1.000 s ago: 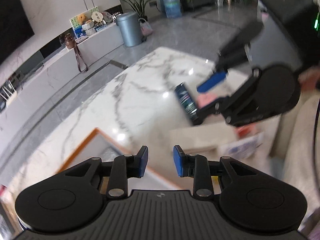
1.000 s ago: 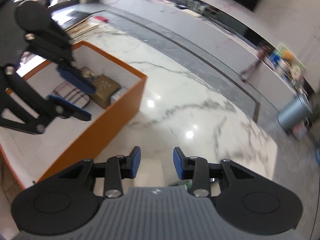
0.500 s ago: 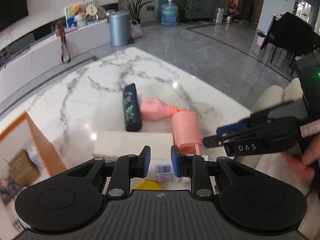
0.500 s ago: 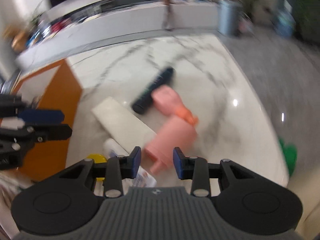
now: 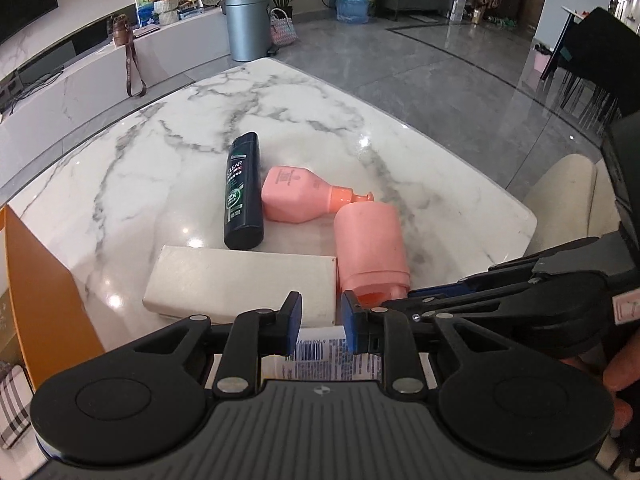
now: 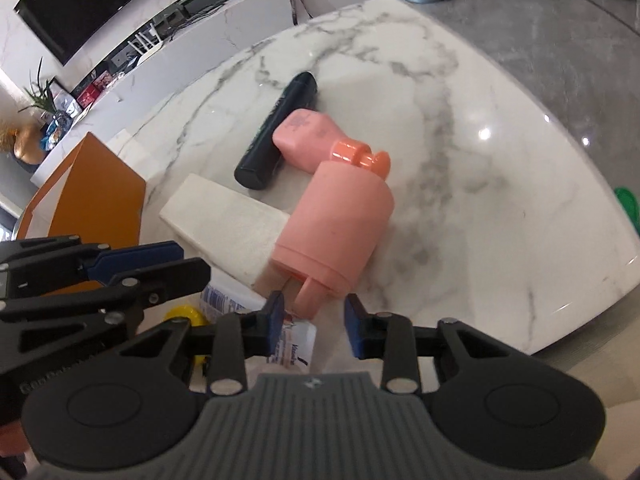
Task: Organize rigid objects
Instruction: 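Move both tools back toward the white tube and bottles on the table, then grasp the pink cup with the left tool while the right grasps the pink bottle's orange pump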
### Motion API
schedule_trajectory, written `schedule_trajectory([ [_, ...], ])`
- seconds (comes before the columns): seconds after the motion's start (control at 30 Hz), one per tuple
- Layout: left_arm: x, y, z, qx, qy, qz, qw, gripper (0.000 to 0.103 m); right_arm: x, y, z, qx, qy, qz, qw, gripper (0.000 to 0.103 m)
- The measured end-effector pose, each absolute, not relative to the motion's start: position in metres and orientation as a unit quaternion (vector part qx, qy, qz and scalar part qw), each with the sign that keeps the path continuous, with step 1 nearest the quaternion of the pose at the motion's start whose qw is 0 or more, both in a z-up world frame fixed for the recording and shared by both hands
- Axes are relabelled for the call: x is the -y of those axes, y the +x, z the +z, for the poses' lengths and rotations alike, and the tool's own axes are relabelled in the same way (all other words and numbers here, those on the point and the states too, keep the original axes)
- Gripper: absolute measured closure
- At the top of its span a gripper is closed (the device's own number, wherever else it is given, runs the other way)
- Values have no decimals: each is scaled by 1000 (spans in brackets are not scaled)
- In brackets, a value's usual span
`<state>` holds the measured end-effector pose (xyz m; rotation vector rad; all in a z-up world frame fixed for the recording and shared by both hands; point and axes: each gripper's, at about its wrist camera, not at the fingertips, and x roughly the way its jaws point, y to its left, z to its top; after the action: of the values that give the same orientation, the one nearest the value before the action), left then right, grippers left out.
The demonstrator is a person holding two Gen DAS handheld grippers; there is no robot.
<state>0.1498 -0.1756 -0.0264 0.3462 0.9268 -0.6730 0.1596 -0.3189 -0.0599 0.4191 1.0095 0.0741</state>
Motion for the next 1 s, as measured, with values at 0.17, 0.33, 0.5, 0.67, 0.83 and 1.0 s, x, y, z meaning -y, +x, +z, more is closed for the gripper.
schedule_trajectory([
  [0.17, 179, 149, -27, -438, 164, -317, 825, 75, 320, 153, -56, -464, 192, 24, 865, 88],
  [0.33, 177, 145, -23, -428, 166, -330, 825, 75, 321, 138, -41, -421, 171, 9, 891, 91],
  [0.5, 180, 142, -21, -413, 178, -349, 822, 75, 326, 138, -25, -392, 155, 0, 907, 92],
  [0.67, 186, 142, -19, -392, 191, -366, 822, 75, 330, 155, -11, -368, 134, -5, 920, 92],
  [0.83, 190, 145, -20, -374, 205, -382, 820, 67, 327, 176, -9, -356, 112, 11, 928, 92],
  [1.0, 192, 154, -25, -362, 193, -393, 823, 51, 326, 190, -16, -347, 110, 33, 931, 92],
])
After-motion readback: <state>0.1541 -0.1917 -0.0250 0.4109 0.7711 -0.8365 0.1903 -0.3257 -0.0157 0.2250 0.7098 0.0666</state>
